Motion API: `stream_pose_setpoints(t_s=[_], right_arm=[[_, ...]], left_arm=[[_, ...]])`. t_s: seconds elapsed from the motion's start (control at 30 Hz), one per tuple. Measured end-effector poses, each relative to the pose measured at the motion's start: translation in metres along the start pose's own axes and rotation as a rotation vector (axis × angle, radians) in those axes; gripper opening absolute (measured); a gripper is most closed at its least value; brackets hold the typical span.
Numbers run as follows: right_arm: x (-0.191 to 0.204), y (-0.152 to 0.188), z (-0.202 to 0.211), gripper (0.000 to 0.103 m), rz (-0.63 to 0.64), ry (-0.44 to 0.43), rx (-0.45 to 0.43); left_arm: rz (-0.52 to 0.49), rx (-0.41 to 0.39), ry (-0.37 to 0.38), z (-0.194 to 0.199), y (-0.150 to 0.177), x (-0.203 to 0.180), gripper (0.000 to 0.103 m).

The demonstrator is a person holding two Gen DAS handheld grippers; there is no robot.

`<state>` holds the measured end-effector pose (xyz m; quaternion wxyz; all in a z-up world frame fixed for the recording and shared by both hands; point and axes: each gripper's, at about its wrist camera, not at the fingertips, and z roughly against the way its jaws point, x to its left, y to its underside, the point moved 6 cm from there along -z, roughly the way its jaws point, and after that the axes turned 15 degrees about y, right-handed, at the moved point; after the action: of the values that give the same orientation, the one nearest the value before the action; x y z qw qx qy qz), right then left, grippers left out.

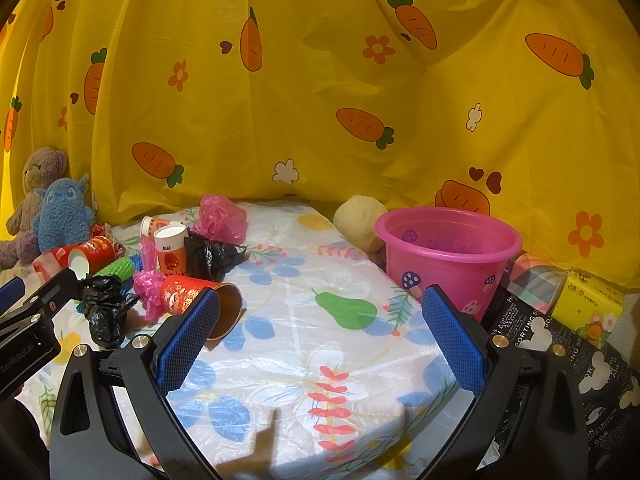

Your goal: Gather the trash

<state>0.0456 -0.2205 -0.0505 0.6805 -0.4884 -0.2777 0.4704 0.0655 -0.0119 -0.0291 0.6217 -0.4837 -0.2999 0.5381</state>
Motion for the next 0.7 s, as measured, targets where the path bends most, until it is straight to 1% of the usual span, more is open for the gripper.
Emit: stream_pose_setpoints(t_s=[0.7], right_arm=[[-0.0001, -0.0016, -0.0021, 0.098, -0.003, 0.001, 0.001]], left_arm=[[-0.005, -0.001, 0.017, -0.0045, 0.0009, -0.0056, 0.096]])
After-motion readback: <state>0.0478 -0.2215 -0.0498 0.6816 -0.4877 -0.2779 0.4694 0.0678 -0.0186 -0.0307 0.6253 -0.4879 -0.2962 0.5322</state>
